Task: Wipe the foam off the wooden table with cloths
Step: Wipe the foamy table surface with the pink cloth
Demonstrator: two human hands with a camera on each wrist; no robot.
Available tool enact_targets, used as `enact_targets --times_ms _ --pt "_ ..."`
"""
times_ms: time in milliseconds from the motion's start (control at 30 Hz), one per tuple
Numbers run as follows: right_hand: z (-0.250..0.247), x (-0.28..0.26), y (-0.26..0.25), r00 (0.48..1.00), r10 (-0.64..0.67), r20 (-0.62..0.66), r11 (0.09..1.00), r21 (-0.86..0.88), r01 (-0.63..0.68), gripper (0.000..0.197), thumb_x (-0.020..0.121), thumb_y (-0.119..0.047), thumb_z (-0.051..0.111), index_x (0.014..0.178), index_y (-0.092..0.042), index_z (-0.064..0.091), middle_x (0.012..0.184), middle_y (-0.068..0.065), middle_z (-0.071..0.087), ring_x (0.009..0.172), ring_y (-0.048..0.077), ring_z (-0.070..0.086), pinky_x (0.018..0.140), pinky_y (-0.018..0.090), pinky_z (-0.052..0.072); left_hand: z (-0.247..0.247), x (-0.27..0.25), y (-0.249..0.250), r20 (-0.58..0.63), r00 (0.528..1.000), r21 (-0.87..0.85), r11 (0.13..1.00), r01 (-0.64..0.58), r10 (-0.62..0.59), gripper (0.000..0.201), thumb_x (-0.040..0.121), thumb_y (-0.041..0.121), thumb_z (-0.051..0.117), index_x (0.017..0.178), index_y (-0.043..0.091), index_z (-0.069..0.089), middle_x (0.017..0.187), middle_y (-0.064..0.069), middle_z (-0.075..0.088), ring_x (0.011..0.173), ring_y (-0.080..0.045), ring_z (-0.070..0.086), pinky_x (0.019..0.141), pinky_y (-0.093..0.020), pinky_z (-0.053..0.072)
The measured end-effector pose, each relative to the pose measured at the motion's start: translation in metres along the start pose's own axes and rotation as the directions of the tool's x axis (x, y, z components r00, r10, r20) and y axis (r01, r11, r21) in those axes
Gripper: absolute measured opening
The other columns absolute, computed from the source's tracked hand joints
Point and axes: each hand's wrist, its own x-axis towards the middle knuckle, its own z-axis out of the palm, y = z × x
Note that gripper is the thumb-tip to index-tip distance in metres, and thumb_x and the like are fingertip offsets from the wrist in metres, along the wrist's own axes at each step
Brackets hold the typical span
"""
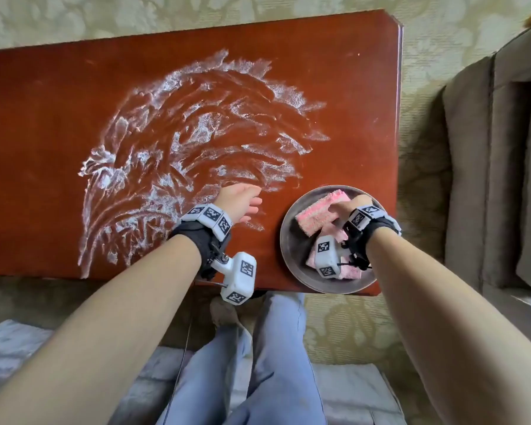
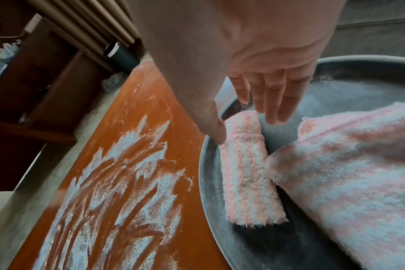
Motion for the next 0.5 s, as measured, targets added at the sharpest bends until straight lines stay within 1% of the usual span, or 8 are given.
enact_targets --times_ms 67,133,233,300,333,367,433,500 --pt "0.008 0.008 -0.002 1.0 0.018 -0.026 1.0 0.004 -0.018 0.044 0.073 -0.04 0.072 0.107 -0.015 0.061 0.086 0.006 0.07 0.075 0.026 0.067 0.066 0.032 0.052 -0.004 0.007 -0.004 -0.009 1.0 -0.025 1.0 0.005 -0.005 0.036 0.1 0.03 0.053 0.132 0.015 0.06 0.122 -0.006 0.069 0.109 -0.02 0.066 0.1 -0.039 0.052" --pt "0.015 0.015 -0.002 0.999 0.025 -0.026 1.0 0.013 -0.024 0.051 0.071 -0.042 0.072 0.109 -0.011 0.061 0.086 0.006 0.071 0.075 0.027 0.068 0.068 0.034 0.054 -0.005 0.012 -0.01 -0.006 1.0 -0.059 0.998 0.016 -0.016 0.036 0.1 0.029 0.053 0.132 0.014 0.059 0.122 -0.006 0.069 0.109 -0.02 0.067 0.101 -0.04 0.052" --pt "0.024 0.021 -0.006 0.999 0.029 -0.023 0.999 0.043 -0.028 0.039 0.073 -0.038 0.074 0.096 -0.009 0.064 0.082 0.008 0.071 0.073 0.027 0.069 0.071 0.037 0.056 -0.005 0.019 -0.016 -0.01 1.0 -0.085 0.996 0.009 -0.01 0.036 0.1 0.028 0.053 0.132 0.014 0.06 0.121 -0.006 0.07 0.108 -0.02 0.067 0.101 -0.04 0.052" --pt "0.03 0.024 -0.009 1.0 0.021 -0.013 0.999 0.031 -0.021 0.032 0.077 -0.036 0.073 0.089 -0.007 0.064 0.072 0.007 0.066 0.063 0.022 0.065 0.059 0.031 0.054 -0.005 0.022 -0.02 -0.01 1.0 -0.094 0.996 -0.003 0.003 0.035 0.1 0.029 0.054 0.131 0.014 0.061 0.12 -0.006 0.07 0.108 -0.02 0.067 0.101 -0.04 0.052" --pt "0.035 0.025 -0.01 1.0 0.021 -0.02 1.0 0.003 -0.021 0.032 0.08 -0.038 0.069 0.088 -0.008 0.063 0.067 0.005 0.062 0.058 0.02 0.06 0.052 0.028 0.049 -0.006 0.024 -0.023 -0.011 1.0 -0.097 0.995 -0.009 0.008 0.035 0.1 0.029 0.054 0.131 0.014 0.061 0.12 -0.006 0.07 0.108 -0.02 0.067 0.101 -0.04 0.052" --pt "0.044 0.033 -0.008 0.999 0.007 -0.044 1.0 0.004 -0.007 0.038 0.082 -0.046 0.064 0.089 -0.009 0.062 0.066 0.003 0.059 0.056 0.019 0.057 0.051 0.026 0.047 -0.007 0.026 -0.026 -0.01 1.0 -0.096 0.995 -0.011 0.01 0.035 0.1 0.029 0.054 0.131 0.014 0.061 0.12 -0.006 0.07 0.108 -0.02 0.067 0.101 -0.04 0.052" --pt "0.051 0.031 -0.007 0.992 -0.022 -0.12 1.0 0.006 0.023 0.059 0.075 -0.067 0.052 0.091 -0.011 0.061 0.076 0.005 0.061 0.065 0.022 0.061 0.067 0.032 0.055 -0.01 0.028 -0.032 -0.009 1.0 -0.102 0.995 -0.011 0.011 0.035 0.1 0.028 0.054 0.13 0.013 0.061 0.12 -0.007 0.07 0.108 -0.02 0.067 0.1 -0.039 0.053" --pt "0.055 0.028 -0.008 0.989 -0.088 -0.119 0.996 -0.013 0.087 0.053 0.078 -0.062 0.055 0.095 -0.013 0.064 0.089 0.009 0.066 0.075 0.021 0.062 0.077 0.034 0.054 -0.015 0.026 -0.039 -0.011 1.0 -0.111 0.994 -0.003 0.002 0.034 0.099 0.027 0.055 0.13 0.012 0.061 0.12 -0.008 0.07 0.109 -0.021 0.067 0.099 -0.038 0.053"
